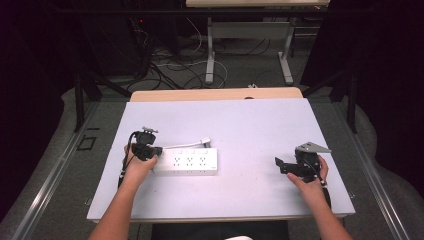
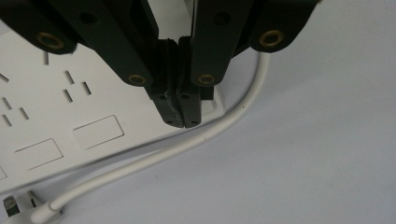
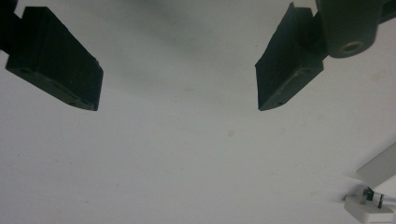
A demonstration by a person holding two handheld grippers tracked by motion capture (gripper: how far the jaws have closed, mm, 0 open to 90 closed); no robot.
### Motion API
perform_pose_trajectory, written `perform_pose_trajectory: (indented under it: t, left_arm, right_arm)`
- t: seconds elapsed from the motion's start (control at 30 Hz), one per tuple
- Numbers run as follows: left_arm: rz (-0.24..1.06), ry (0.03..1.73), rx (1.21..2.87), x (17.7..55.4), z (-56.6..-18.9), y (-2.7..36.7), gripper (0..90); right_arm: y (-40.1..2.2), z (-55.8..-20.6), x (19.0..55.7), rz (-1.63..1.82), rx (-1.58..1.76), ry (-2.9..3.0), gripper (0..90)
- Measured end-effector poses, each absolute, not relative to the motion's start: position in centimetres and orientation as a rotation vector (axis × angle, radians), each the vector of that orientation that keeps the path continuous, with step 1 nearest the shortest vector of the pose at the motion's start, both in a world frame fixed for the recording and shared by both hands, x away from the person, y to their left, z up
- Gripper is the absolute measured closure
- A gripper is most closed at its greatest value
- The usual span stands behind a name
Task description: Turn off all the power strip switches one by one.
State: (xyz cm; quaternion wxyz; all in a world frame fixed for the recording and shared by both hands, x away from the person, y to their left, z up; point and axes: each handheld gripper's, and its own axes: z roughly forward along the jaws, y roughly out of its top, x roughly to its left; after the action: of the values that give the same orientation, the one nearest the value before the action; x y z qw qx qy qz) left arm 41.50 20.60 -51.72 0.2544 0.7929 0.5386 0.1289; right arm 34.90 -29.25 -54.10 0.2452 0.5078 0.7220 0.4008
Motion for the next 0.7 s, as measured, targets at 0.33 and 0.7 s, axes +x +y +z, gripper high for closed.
perform_pose_trajectory:
  t: [0.33,0.7]
  left_arm:
    - [0.331,1.461,2.139,41.43,-51.75,20.62,88.6]
    - [0.278,1.415,2.152,41.22,-51.66,19.86,84.4]
  right_arm:
    - [-29.27,-54.17,34.93,1.097,1.382,1.973,14.5]
    - [-29.26,-54.22,34.95,1.097,1.388,1.974,14.5]
